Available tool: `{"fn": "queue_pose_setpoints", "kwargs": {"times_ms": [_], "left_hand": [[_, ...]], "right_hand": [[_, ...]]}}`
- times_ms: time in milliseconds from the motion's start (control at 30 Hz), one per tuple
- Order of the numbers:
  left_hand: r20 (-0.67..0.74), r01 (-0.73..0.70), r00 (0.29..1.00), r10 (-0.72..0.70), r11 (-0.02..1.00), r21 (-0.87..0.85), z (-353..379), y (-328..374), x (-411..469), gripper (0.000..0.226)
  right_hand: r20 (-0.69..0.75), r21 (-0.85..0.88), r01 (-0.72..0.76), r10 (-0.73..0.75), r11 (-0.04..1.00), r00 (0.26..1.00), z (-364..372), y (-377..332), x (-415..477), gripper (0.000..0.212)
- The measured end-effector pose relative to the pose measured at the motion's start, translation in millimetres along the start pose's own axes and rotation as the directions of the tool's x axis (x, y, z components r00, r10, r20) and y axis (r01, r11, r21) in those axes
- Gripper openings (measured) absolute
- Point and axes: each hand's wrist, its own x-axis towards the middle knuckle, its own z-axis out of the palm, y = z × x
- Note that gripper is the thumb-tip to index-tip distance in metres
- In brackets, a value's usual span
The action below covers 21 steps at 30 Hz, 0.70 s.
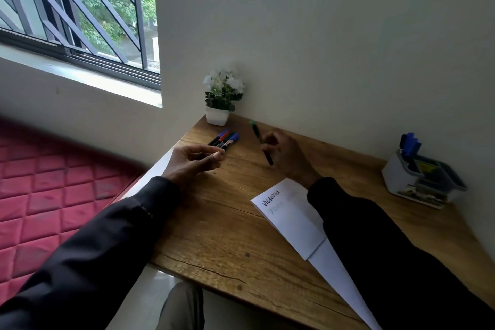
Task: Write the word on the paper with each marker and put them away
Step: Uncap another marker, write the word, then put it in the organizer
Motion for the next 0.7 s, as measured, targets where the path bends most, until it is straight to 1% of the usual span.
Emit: {"fn": "queue_pose_setpoints", "kwargs": {"times_ms": [33, 100, 133, 200, 267, 333, 367, 433, 500, 600, 700], "left_hand": [[0.028, -0.014, 1.0, 0.013, 1.0, 0.018, 4.9, 0.7, -0.6, 0.029], [0.103, -0.037, 0.994, 0.032, 0.998, 0.055, 21.0, 1.2, -1.4, 0.031], [0.142, -0.054, 0.989, 0.044, 0.996, 0.069, 30.6, 2.4, -2.5, 0.033], [0.215, -0.113, 0.972, 0.095, 0.991, 0.074, 52.2, 4.6, -3.3, 0.039], [0.256, -0.184, 0.954, 0.157, 0.979, 0.085, 70.8, 7.5, -1.7, 0.04], [0.271, -0.249, 0.941, 0.205, 0.959, 0.138, 84.3, 12.0, 0.3, 0.033], [0.276, -0.275, 0.935, 0.221, 0.946, 0.174, 89.9, 14.3, 1.6, 0.029], [0.306, -0.334, 0.917, 0.256, 0.913, 0.235, 100.2, 19.7, 3.1, 0.024], [0.331, -0.357, 0.906, 0.263, 0.895, 0.267, 107.2, 26.0, 2.7, 0.022], [0.382, -0.378, 0.89, 0.249, 0.872, 0.31, 113.7, 32.0, 2.6, 0.016], [0.427, -0.368, 0.883, 0.194, 0.851, 0.375, 115.3, 40.1, 1.1, 0.009]], "right_hand": [[-0.047, 0.152, -0.037, 0.044, 0.988, 0.998, -7.9, -5.4, -7.0, 0.014], [-0.058, 0.401, -0.073, 0.105, 0.913, 0.993, -25.3, -15.7, -23.5, 0.02], [-0.042, 0.494, -0.088, 0.125, 0.865, 0.991, -32.5, -20.7, -32.2, 0.022], [-0.027, 0.6, -0.11, 0.158, 0.792, 0.987, -43.3, -25.2, -48.8, 0.018], [-0.046, 0.627, -0.116, 0.186, 0.771, 0.982, -50.0, -24.7, -62.4, 0.012], [-0.046, 0.634, -0.123, 0.195, 0.764, 0.98, -54.6, -21.8, -72.1, 0.005], [-0.031, 0.654, -0.135, 0.205, 0.744, 0.978, -57.3, -20.4, -76.3, 0.004], [0.028, 0.711, -0.179, 0.228, 0.68, 0.973, -61.3, -20.9, -83.4, 0.015], [0.066, 0.732, -0.216, 0.248, 0.646, 0.966, -63.8, -23.5, -88.6, 0.023], [0.064, 0.719, -0.233, 0.272, 0.655, 0.96, -69.4, -20.6, -93.0, 0.017], [0.11, 0.669, -0.235, 0.219, 0.705, 0.97, -75.5, -23.8, -91.7, 0.019]]}}
